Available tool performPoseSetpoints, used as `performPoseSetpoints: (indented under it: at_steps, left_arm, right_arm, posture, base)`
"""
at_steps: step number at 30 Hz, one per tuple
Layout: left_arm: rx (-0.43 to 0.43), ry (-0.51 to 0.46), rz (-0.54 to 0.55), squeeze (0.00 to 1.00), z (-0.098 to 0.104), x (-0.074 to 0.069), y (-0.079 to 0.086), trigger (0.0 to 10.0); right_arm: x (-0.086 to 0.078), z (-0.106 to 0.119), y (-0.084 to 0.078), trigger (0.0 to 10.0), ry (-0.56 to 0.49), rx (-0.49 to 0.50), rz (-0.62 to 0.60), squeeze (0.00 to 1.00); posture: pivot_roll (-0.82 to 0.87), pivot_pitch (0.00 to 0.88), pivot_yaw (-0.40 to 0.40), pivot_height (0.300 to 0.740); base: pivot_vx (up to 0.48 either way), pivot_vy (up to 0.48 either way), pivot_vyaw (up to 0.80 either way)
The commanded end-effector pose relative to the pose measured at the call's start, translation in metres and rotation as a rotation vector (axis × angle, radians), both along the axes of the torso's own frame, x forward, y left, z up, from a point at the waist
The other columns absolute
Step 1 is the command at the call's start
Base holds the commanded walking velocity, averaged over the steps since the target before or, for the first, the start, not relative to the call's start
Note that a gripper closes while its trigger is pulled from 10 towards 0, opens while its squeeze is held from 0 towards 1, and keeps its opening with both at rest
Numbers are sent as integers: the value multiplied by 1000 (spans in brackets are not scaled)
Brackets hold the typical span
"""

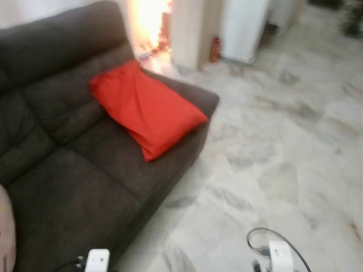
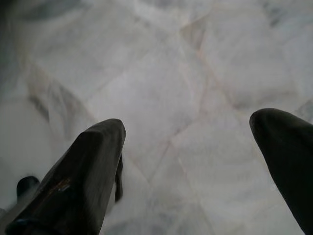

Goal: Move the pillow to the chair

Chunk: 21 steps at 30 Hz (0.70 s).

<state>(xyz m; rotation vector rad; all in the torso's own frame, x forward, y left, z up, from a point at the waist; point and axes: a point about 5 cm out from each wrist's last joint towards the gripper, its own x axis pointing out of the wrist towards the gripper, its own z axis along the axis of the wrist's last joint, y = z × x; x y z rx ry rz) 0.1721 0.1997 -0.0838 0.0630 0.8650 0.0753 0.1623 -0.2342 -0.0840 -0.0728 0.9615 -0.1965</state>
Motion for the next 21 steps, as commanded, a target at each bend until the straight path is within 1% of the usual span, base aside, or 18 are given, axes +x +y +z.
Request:
performPoseSetpoints:
  at_steps: [1, 8, 21]
  left_arm:
    - [17, 33, 4, 0, -3, -9, 6, 10000]
    - [16, 16, -3, 0, -1, -4, 4, 10000]
    - [11, 1, 5, 0, -1, -5, 6, 10000]
  right_arm:
    - [-1, -2, 5, 10000, 3, 9, 4, 0]
    - [0, -1, 5, 10000, 1, 10, 5, 0]
    - [0, -1, 5, 10000, 1, 10, 5, 0]
  posture:
    - [29, 10, 11, 740]
    - [33, 21, 10, 740]
    - [34, 27, 10, 740]
  base:
    - [0, 0, -769]
    - [0, 0, -767]
    - [0, 0, -762]
